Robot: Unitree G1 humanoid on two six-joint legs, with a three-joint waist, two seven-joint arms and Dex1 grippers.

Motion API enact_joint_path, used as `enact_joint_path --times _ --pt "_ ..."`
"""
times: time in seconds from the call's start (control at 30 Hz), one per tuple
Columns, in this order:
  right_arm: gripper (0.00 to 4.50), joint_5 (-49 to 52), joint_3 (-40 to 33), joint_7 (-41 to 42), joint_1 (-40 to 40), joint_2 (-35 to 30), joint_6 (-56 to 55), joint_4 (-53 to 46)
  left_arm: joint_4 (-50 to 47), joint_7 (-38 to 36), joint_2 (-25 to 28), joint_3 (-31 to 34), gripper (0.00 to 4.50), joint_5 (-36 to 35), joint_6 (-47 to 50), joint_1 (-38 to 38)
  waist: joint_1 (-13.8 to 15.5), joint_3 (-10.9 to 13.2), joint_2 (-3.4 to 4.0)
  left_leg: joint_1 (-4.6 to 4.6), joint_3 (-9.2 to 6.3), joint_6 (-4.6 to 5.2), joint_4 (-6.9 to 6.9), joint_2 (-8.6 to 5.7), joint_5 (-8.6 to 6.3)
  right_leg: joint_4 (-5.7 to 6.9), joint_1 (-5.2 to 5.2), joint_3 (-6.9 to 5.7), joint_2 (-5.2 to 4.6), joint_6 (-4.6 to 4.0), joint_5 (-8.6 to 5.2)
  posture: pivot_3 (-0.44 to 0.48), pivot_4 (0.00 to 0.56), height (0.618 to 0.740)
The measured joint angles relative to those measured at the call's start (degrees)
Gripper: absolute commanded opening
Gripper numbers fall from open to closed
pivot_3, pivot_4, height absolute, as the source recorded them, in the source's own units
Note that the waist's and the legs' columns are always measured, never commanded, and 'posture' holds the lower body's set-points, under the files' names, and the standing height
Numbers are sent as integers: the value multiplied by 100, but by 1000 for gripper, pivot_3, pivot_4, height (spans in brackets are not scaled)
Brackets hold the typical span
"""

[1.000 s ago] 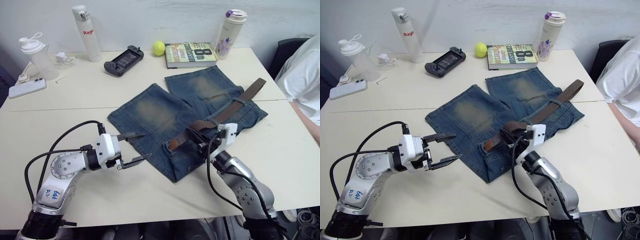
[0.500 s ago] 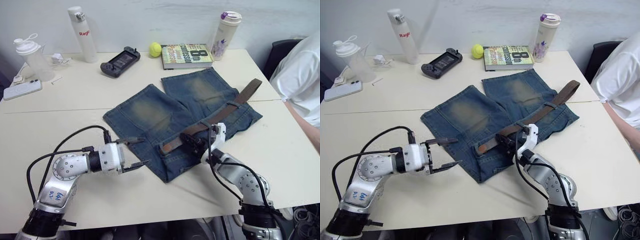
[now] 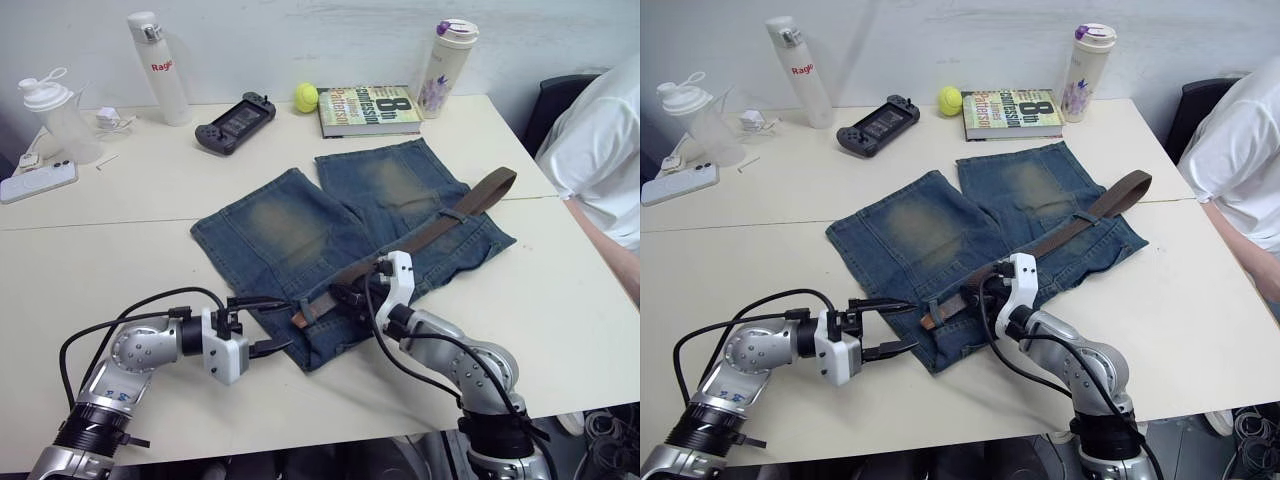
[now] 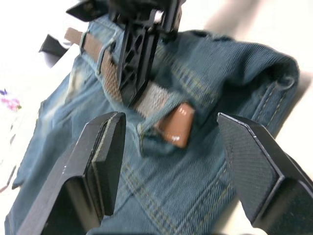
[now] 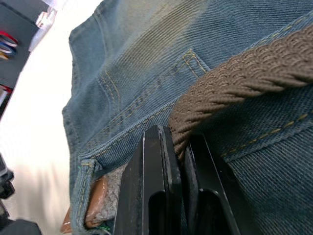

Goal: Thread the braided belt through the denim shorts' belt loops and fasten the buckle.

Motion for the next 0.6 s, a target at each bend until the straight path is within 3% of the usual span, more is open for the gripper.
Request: enact_joint_path --times 0.27,0.6 --pt "0 12 -101 47 20 59 87 -13 801 961 -209 95 3296 1052 -1077 -252 8 -1 -2 -1 -3 17 -1 0 -10 9 1 -10 -4 0 0 0 150 740" --pt "0 12 -146 85 17 69 156 -25 812 1520 -261 27 3296 1185 -1056 -338 10 -1 -2 -2 -5 13 -3 -1 -7 13 2 -15 -5 0 0 0 150 740"
